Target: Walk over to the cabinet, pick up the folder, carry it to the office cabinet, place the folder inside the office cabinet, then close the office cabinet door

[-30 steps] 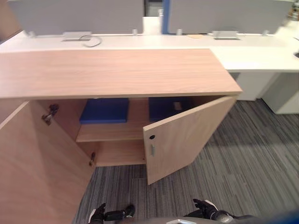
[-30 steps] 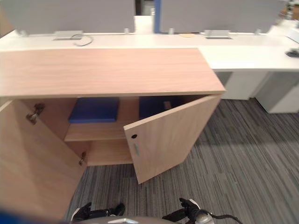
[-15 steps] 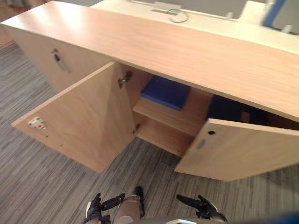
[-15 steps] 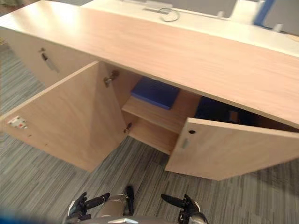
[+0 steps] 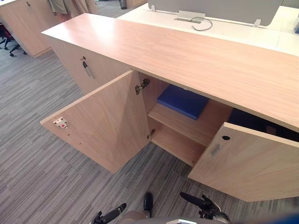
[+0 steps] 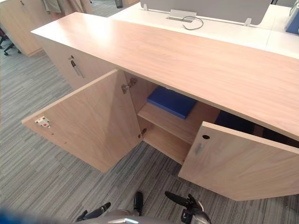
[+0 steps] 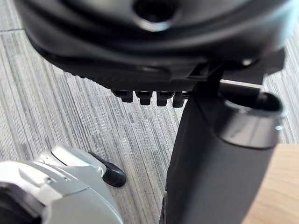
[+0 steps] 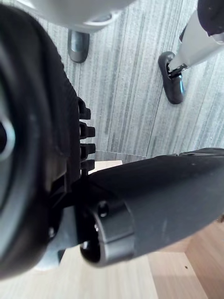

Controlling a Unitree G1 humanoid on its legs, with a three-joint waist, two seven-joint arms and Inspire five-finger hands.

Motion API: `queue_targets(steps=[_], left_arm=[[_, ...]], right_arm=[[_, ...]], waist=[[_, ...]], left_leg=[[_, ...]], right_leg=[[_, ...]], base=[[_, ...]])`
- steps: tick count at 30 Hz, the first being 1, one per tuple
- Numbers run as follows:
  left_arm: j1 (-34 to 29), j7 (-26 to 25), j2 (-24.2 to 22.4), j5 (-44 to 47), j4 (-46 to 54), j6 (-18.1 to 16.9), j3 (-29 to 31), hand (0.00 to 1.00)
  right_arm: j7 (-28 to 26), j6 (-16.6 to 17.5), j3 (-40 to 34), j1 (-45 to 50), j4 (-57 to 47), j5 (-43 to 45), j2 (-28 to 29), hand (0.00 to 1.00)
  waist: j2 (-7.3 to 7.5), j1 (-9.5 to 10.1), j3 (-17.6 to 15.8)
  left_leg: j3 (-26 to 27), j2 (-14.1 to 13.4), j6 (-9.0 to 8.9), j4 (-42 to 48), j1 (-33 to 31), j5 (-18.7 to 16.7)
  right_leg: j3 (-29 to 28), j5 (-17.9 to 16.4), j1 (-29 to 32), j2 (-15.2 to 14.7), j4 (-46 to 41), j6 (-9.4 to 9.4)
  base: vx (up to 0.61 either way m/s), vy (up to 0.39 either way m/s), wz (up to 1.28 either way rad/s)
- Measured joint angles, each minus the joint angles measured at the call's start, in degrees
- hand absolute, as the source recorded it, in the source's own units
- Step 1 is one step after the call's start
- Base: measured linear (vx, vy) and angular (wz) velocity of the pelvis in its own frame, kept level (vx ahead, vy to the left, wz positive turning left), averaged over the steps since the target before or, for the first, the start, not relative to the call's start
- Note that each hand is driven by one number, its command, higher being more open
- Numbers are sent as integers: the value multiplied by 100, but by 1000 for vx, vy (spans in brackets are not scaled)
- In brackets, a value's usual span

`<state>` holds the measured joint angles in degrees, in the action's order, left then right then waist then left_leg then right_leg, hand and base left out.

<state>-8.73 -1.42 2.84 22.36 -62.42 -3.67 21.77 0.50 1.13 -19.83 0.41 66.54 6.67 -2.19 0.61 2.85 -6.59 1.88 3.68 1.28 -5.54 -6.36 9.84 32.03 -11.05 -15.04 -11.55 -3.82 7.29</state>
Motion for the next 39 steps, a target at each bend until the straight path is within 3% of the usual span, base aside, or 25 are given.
queue_targets(steps=[3,6,10,11,12,13,15,18,19,21,27,31,33,39], left_arm=[[-12,-128,-67,737,389,1,167,100],[-129,-195,-69,848,1068,-5,309,100],[-87,-240,-26,701,1821,3,738,100],[-46,-259,-19,675,2106,1,865,100],[97,-310,42,659,2330,-5,978,100],[192,-361,275,626,2359,16,1197,100],[193,-477,460,560,2408,68,1412,100],[328,-543,747,383,2671,76,1504,100],[334,-589,826,129,3025,83,1579,100],[373,-587,861,-97,3281,91,1563,100],[518,-576,848,-901,3342,298,1562,100],[581,-573,1078,-1431,3360,338,1485,100],[589,-558,1404,-1615,3360,395,1292,100],[867,-541,2078,-1710,3360,404,1130,100]], right_arm=[[3,-45,-333,146,66,-27,-9,100],[-12,-103,-508,315,56,-227,-10,100],[-32,-109,-528,438,-76,-446,-48,100],[-45,-107,-528,417,-102,-447,-65,100],[-44,-112,-551,418,-165,-454,-105,100],[-43,-191,-547,335,-202,-568,-114,100],[-45,-238,-548,351,-310,-667,-118,100],[-57,-251,-547,361,-396,-666,-137,100],[-94,-249,-544,342,-460,-664,-137,100],[-128,-237,-543,357,-562,-663,-152,100],[-182,-260,-483,423,-622,-662,-318,100],[-291,-274,-135,454,-613,-663,-254,100],[-351,-285,-84,462,-596,-663,-178,100],[-426,-277,76,510,-539,-662,-210,100]], waist=[[75,-13,-77],[169,-17,-170],[141,-3,-213],[127,-6,-221],[50,6,-293],[51,194,-364],[20,264,-351],[-112,256,-318],[-122,270,-225],[-72,200,-160],[-257,175,-8],[-133,160,-14],[-35,165,-18],[-17,176,-20]], left_leg=[[-51,-19,-12,0,-4,-14],[-85,6,-11,1,-13,-36],[-63,-19,60,240,-185,-62],[26,-31,44,585,-473,-166],[693,-160,309,1058,-808,-530],[1101,-353,248,1477,-852,-854],[1137,-375,218,1514,-715,-895],[1008,-362,155,1035,-476,-687],[974,-299,98,381,-201,-334],[854,-150,90,14,-43,-115],[850,18,122,11,6,-113],[873,66,157,11,29,-154],[930,72,145,12,106,-228],[1153,72,171,13,319,-344]], right_leg=[[44,4,-24,23,2,4],[44,28,-22,12,-31,6],[68,132,87,-6,-202,-7],[128,135,212,-41,-304,-4],[205,155,246,-7,-340,10],[88,178,241,-32,-343,10],[37,232,210,-66,-423,42],[3,190,345,-92,-666,-41],[-15,197,421,-60,-434,-42],[28,175,359,-102,-241,-21],[89,74,174,-205,21,113],[21,62,182,-264,-5,85],[-101,63,185,-306,-83,33],[-327,77,182,-411,-240,9]], base=[[3,-33,7],[23,-5,9],[39,22,7],[-8,72,30],[-44,112,-21],[-45,105,-45],[-2,56,-44],[32,47,10],[19,6,11],[-19,-29,27],[-1,-35,5],[45,14,-3],[58,22,-14],[36,22,-21]])
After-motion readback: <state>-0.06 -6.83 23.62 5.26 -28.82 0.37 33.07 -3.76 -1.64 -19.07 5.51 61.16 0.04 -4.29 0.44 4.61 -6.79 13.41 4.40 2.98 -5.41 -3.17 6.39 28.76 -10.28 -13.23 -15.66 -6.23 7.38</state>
